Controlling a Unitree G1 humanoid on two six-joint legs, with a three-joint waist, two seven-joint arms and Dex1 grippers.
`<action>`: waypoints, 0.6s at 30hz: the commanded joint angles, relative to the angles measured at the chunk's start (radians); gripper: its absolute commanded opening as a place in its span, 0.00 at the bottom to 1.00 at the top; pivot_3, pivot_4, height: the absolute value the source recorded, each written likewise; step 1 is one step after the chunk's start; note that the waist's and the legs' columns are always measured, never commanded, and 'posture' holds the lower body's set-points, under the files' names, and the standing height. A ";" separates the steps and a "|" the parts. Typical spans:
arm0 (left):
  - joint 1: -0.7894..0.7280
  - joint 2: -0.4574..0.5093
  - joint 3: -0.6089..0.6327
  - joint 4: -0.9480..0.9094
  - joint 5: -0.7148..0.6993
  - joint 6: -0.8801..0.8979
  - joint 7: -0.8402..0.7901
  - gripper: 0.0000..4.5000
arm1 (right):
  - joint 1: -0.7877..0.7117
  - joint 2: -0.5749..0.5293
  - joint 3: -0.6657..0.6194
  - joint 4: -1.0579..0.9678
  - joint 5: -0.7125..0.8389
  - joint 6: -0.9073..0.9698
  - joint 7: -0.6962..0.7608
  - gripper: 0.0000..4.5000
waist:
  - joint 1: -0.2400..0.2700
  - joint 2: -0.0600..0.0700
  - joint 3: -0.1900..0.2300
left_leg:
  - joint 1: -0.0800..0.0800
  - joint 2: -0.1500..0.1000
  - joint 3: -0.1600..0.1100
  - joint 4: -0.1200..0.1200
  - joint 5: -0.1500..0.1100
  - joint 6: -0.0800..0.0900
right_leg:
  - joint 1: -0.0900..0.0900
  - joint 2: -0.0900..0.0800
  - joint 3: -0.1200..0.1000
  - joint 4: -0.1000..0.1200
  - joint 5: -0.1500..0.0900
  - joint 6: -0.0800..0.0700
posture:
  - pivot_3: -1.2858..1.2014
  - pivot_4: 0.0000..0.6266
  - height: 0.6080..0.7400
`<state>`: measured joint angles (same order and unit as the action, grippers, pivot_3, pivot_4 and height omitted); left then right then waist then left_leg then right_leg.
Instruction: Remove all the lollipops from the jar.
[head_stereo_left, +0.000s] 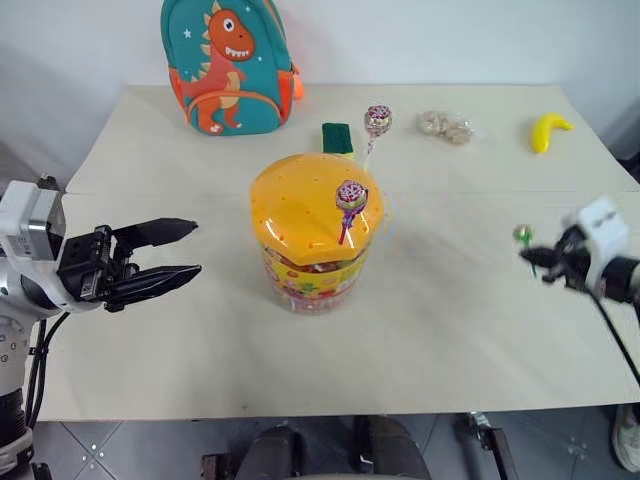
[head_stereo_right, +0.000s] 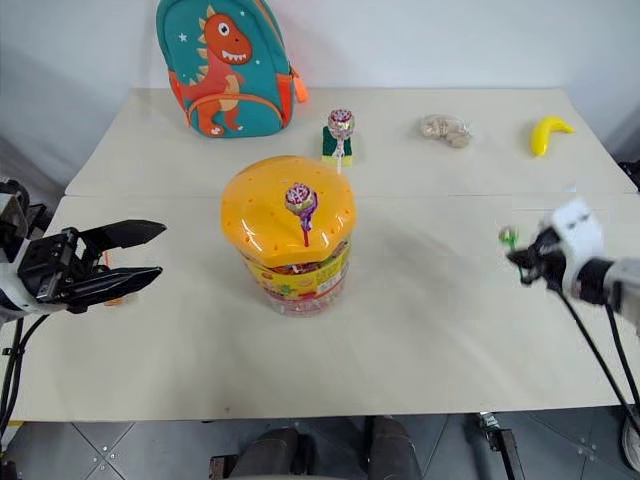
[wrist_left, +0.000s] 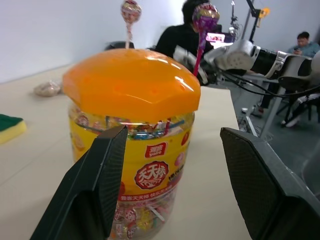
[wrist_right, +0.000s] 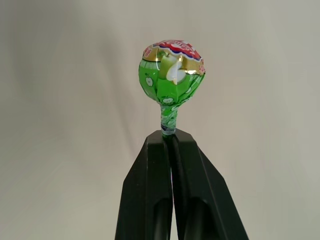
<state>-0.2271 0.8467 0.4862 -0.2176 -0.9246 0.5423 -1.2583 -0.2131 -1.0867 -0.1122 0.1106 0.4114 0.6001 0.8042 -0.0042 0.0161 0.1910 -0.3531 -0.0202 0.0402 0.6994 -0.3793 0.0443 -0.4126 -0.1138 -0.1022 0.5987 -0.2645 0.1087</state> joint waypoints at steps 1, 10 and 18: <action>-0.006 0.011 0.007 -0.007 0.003 -0.021 -0.005 0.70 | 0.027 0.000 0.008 0.026 -0.055 -0.051 0.038 0.01 | 0.001 0.000 0.000 | 0.000 0.000 0.000 0.000 0.000 0.000 | 0.000 0.000 0.000 0.000 0.000 0.000 | 0.52 0.24 1.00; -0.008 0.014 0.017 -0.011 -0.006 -0.014 0.007 0.70 | 0.104 -0.003 -0.052 0.032 -0.080 -0.200 0.167 0.56 | 0.006 -0.001 -0.001 | 0.000 0.001 -0.004 0.001 0.000 -0.001 | 0.003 0.000 0.000 -0.002 0.000 0.000 | 0.52 0.24 1.00; 0.001 -0.016 0.072 -0.002 -0.052 -0.001 0.067 0.70 | -0.121 0.113 -0.172 -0.115 0.205 -0.267 0.321 0.83 | -0.002 0.001 0.000 | 0.001 0.001 -0.003 0.001 0.000 -0.001 | 0.003 0.001 -0.001 -0.002 0.000 0.000 | 0.52 0.24 1.00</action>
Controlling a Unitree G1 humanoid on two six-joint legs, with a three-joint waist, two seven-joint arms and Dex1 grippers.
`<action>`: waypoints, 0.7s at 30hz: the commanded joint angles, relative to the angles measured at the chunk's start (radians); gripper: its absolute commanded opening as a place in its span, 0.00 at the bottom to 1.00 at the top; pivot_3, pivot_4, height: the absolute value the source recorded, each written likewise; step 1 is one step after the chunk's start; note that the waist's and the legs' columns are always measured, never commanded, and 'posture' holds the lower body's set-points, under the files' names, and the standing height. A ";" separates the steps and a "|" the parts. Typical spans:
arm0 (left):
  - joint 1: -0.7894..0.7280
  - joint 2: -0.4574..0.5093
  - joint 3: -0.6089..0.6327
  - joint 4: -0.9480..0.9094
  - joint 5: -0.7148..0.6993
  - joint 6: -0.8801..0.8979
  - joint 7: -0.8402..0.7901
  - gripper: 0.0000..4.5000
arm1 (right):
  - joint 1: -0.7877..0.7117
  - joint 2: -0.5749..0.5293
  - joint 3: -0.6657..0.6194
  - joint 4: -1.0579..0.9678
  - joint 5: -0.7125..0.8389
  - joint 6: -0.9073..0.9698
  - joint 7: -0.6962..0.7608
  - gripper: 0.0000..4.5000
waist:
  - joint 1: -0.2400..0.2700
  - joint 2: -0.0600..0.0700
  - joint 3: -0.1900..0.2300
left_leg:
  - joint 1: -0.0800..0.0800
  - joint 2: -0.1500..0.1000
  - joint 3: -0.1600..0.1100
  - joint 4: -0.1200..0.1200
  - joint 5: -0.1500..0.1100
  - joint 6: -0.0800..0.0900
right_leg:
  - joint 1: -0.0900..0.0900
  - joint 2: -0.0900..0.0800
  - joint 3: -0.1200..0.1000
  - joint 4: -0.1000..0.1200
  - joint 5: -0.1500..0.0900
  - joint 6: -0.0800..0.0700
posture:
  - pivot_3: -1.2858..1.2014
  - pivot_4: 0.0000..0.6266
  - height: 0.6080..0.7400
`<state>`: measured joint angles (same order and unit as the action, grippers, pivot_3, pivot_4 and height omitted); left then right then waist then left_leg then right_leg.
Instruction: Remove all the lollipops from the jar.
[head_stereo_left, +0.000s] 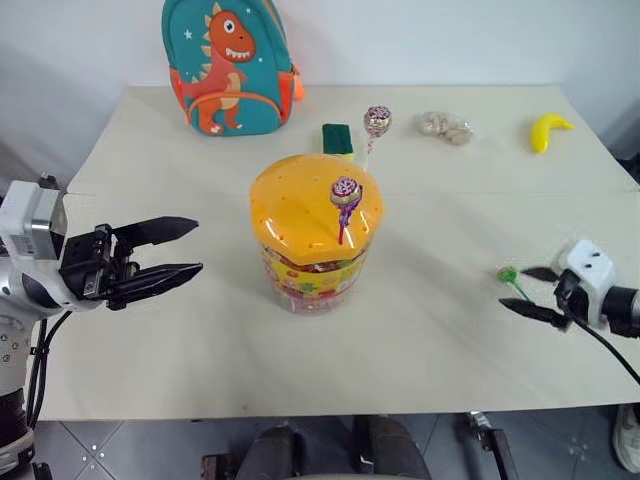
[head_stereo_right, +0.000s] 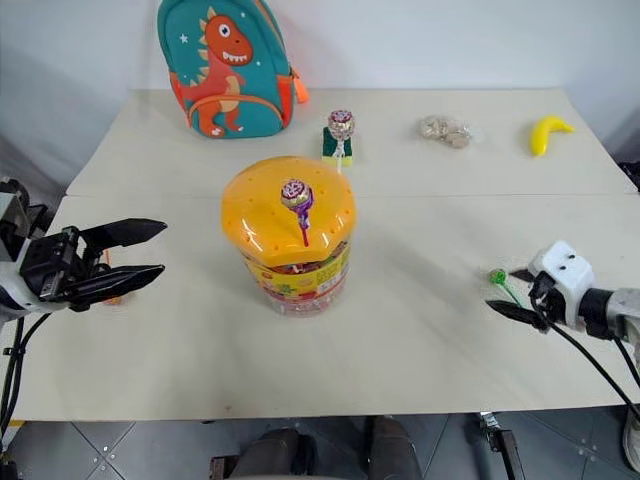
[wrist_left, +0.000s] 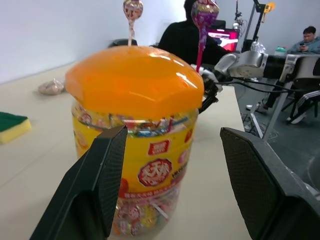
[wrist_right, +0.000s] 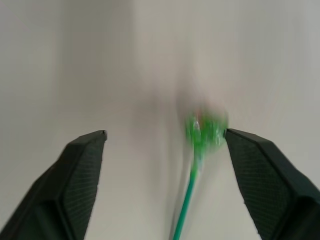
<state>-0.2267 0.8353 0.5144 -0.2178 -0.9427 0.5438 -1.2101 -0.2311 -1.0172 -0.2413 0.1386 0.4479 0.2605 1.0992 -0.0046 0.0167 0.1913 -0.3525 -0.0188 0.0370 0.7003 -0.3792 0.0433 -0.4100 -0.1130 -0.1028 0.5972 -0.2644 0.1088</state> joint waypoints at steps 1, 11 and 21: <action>0.001 -0.007 0.045 0.000 -0.036 -0.002 0.023 0.70 | -0.151 0.074 -0.028 -0.186 0.207 0.108 0.011 0.83 | -0.005 0.000 0.000 | 0.000 0.001 0.000 0.000 0.000 0.000 | 0.000 0.000 0.000 0.000 0.000 0.000 | 0.52 0.24 1.00; -0.019 -0.024 0.048 -0.006 -0.074 0.011 0.066 0.70 | -0.552 0.382 0.069 -0.276 0.391 0.383 -0.230 0.83 | 0.007 -0.001 0.000 | -0.003 -0.002 -0.004 0.001 0.001 -0.001 | -0.002 -0.002 -0.001 0.000 0.000 0.000 | 0.52 0.24 1.00; 0.002 -0.046 0.069 -0.048 -0.111 0.006 0.112 0.70 | -0.610 0.420 0.129 -0.268 0.351 0.422 -0.213 0.49 | 0.001 -0.001 0.000 | -0.004 -0.002 -0.003 -0.001 0.000 0.000 | -0.003 -0.001 -0.002 0.000 0.000 0.000 | 0.52 0.24 1.00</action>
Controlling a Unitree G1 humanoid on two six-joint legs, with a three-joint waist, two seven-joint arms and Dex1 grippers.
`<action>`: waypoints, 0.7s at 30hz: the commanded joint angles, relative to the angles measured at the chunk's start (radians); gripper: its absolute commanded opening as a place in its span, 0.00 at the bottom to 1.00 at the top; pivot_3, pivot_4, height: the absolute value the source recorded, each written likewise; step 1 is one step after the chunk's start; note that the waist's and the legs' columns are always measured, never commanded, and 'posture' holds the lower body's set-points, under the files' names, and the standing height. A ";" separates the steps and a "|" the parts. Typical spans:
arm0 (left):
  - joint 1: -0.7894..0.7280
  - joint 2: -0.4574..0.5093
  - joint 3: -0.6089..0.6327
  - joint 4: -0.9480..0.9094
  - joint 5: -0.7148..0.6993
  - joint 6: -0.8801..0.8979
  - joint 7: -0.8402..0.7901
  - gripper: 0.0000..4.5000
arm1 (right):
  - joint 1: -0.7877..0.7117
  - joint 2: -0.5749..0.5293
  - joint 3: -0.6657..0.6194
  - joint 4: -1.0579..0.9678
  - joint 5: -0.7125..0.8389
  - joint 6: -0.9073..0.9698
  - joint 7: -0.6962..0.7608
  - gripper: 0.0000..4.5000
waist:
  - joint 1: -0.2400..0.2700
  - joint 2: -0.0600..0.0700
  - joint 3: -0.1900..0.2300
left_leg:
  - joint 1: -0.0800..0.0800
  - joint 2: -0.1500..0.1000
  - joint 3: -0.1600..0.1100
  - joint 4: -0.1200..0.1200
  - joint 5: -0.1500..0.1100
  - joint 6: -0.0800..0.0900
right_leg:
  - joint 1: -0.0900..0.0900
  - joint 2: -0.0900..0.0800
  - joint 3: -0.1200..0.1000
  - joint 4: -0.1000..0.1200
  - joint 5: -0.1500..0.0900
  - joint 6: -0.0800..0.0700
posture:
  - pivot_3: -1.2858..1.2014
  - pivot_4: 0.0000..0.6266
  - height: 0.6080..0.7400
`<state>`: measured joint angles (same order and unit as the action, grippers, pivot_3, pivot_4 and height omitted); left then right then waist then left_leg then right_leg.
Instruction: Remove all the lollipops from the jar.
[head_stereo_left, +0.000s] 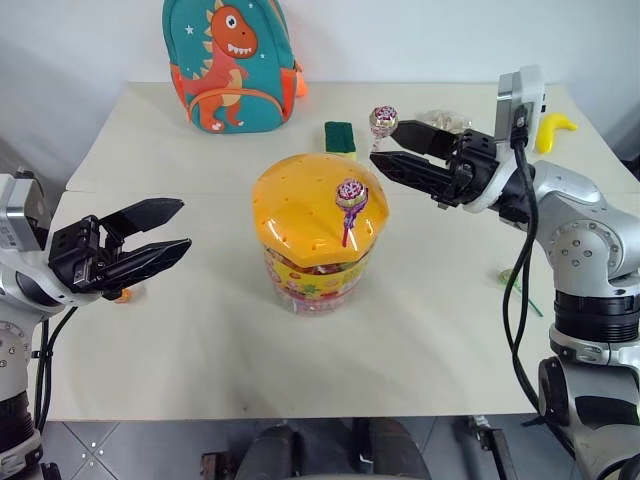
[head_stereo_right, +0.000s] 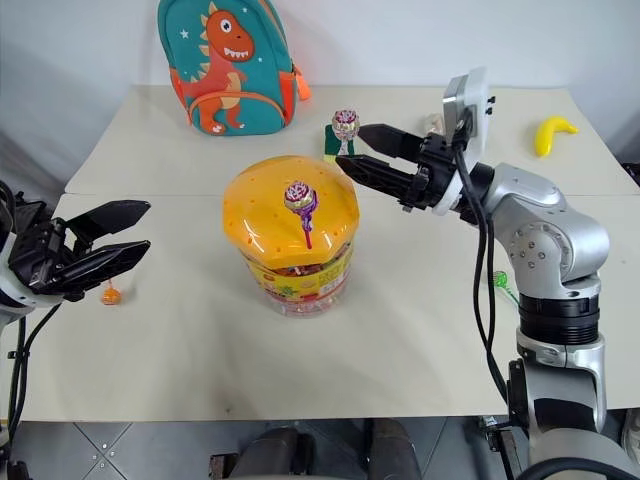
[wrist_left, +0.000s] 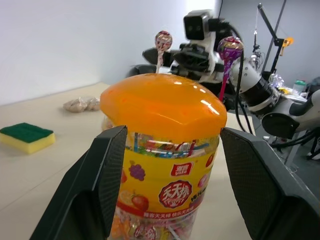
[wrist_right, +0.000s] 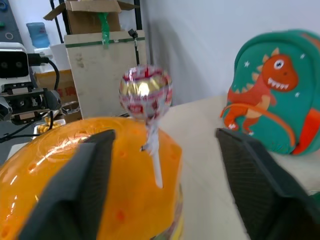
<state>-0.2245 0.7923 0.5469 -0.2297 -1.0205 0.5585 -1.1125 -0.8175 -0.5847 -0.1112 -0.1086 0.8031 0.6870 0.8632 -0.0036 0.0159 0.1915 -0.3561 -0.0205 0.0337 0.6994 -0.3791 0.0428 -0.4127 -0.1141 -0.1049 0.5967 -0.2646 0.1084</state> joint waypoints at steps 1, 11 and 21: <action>-0.001 -0.003 0.036 -0.036 -0.034 -0.010 0.017 0.70 | -0.025 -0.012 0.001 -0.021 -0.008 -0.005 0.026 0.44 | 0.000 0.000 0.000 | 0.000 0.000 0.000 0.000 0.000 0.000 | 0.000 0.000 0.000 0.000 0.000 0.000 | 0.52 0.24 1.00; -0.025 -0.013 0.014 -0.024 -0.030 -0.024 0.024 0.70 | -0.013 0.005 -0.040 0.003 -0.003 -0.048 0.053 0.00 | -0.001 0.000 0.000 | 0.001 0.000 0.002 0.001 0.000 0.000 | -0.001 0.000 0.001 0.003 0.000 0.000 | 0.52 0.24 1.00; -0.064 -0.026 -0.021 0.007 -0.009 -0.036 0.012 0.70 | -0.036 -0.044 -0.263 0.056 0.096 -0.038 -0.043 0.00 | 0.001 0.000 0.000 | 0.001 0.000 0.002 0.001 0.000 0.000 | -0.001 0.000 0.001 0.002 0.000 0.000 | 0.52 0.24 1.00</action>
<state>-0.2714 0.7630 0.5258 -0.2199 -1.0304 0.5438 -1.0901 -0.8381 -0.5927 -0.3233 -0.0340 0.8694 0.6564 0.8266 -0.0026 0.0159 0.1916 -0.3553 -0.0207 0.0358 0.7001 -0.3789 0.0430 -0.4134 -0.1138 -0.1043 0.5992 -0.2646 0.1084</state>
